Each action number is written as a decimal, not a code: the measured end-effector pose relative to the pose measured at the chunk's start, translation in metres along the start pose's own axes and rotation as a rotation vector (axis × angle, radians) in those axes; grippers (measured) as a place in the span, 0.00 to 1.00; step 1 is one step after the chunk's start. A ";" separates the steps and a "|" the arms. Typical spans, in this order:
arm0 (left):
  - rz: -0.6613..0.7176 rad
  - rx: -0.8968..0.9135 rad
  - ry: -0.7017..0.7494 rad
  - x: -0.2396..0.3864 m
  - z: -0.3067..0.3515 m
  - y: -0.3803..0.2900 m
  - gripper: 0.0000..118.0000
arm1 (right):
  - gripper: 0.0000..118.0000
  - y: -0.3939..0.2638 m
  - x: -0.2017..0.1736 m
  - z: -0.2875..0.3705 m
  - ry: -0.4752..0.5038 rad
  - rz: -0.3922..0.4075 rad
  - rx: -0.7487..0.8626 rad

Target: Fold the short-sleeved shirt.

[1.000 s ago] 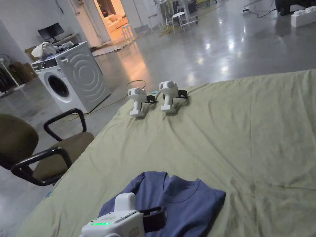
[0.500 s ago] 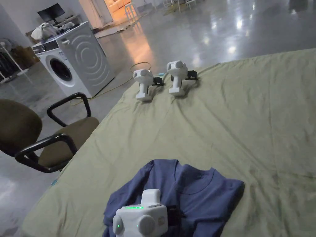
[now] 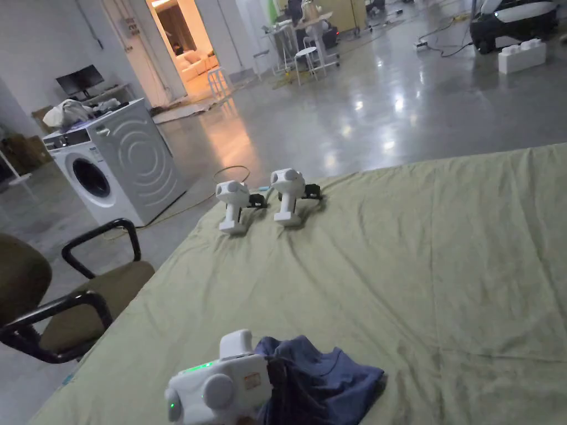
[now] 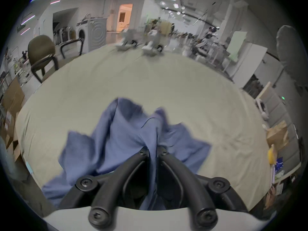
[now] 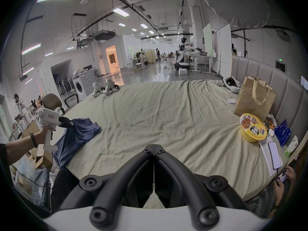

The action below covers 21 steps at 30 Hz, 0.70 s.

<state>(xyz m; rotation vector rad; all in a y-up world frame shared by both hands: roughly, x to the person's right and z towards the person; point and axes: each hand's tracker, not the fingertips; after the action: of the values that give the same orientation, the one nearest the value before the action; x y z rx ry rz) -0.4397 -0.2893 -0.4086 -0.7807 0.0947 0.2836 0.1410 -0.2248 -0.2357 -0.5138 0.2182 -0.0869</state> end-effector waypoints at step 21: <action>-0.695 -0.309 -0.771 0.479 -0.033 -0.172 0.08 | 0.02 -0.047 0.075 0.094 -0.274 -0.204 0.053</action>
<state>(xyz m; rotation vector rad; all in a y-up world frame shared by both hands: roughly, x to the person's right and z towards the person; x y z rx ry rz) 0.0697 -0.3248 -0.4048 -0.9130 -0.9508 -0.0826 0.2342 -0.2314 -0.1467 -0.4886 -0.1043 -0.2184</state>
